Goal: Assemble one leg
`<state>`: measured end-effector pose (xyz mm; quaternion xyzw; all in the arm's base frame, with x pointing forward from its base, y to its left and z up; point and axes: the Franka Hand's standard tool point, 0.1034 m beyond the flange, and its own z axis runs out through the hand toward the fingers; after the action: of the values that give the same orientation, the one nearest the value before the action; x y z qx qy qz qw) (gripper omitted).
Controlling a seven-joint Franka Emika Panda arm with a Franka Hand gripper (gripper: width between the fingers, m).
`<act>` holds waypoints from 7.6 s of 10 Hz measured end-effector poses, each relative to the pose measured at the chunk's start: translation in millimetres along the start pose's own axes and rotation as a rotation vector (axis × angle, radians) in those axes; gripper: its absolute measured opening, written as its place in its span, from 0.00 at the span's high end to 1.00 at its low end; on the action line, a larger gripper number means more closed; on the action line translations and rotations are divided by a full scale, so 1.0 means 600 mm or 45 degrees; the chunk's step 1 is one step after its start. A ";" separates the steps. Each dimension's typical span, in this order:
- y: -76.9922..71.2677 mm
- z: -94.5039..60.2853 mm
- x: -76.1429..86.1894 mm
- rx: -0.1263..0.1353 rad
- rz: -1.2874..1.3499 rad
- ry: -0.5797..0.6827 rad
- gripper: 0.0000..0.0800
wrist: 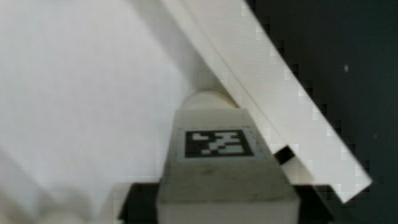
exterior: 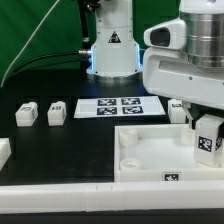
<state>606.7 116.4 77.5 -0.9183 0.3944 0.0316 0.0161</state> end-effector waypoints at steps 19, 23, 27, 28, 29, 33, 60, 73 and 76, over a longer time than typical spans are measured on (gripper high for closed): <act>0.011 0.007 -0.004 -0.006 -1.222 -0.012 0.19; 0.013 0.009 -0.003 -0.003 -1.445 -0.010 0.19; 0.014 0.010 -0.003 -0.004 -1.444 -0.011 0.64; 0.014 0.010 -0.003 -0.004 -1.444 -0.011 0.64; 0.014 0.010 -0.003 -0.003 -1.415 -0.011 0.64; 0.013 0.011 -0.005 0.000 -1.136 -0.014 0.64; 0.012 0.008 -0.011 -0.071 -1.314 -0.027 0.19; 0.012 0.010 -0.011 -0.062 -1.251 -0.030 0.64; 0.012 0.011 -0.015 -0.015 -0.746 0.011 0.64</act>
Offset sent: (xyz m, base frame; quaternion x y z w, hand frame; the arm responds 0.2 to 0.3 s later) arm -0.0018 -0.0038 -0.0031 -0.0050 -0.0051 0.1725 0.9850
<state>595.3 118.4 71.5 -0.9932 0.1124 0.0241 0.0175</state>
